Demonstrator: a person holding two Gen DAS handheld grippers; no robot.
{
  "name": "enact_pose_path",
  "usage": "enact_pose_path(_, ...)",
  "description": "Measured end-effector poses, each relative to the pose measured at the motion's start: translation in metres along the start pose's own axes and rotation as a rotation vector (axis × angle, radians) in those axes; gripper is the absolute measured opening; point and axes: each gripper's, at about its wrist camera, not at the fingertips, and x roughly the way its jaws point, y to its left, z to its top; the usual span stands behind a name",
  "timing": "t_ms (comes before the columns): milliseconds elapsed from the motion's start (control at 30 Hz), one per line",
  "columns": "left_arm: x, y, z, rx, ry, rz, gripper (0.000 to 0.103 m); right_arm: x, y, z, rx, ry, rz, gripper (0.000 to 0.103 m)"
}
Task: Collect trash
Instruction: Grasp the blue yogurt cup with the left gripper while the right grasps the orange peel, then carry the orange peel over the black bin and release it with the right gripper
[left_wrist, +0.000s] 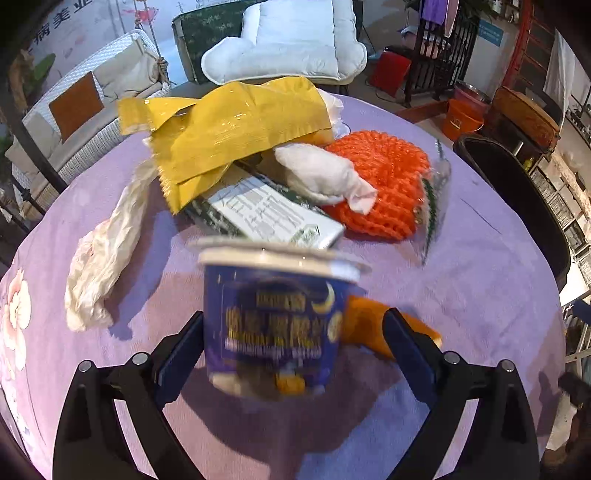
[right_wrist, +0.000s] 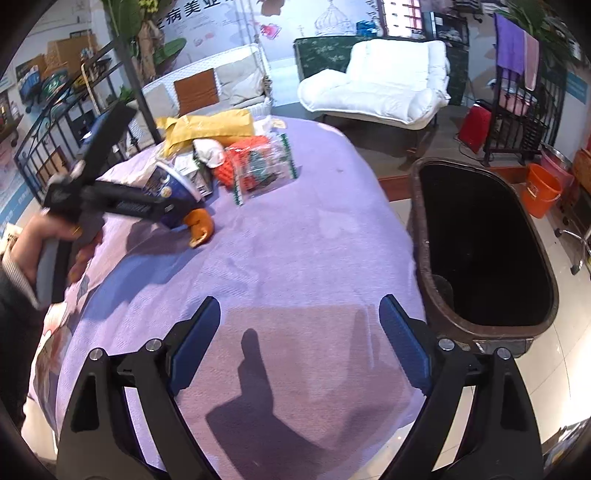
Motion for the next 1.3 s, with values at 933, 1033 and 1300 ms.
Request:
enact_pose_path(933, -0.102, 0.020, -0.124, -0.410, -0.393, 0.005, 0.070, 0.104, 0.102, 0.070, -0.296, 0.207, 0.121, 0.069)
enact_pose_path(1033, -0.110, 0.022, -0.134, -0.449, -0.412, 0.016, 0.070, 0.117, 0.111, 0.075, -0.316, 0.245, 0.109, 0.064)
enact_pose_path(1300, -0.111, 0.014, -0.155, -0.489, -0.407, -0.004, 0.070, 0.140, 0.123, 0.076, -0.316, 0.295, 0.077, 0.027)
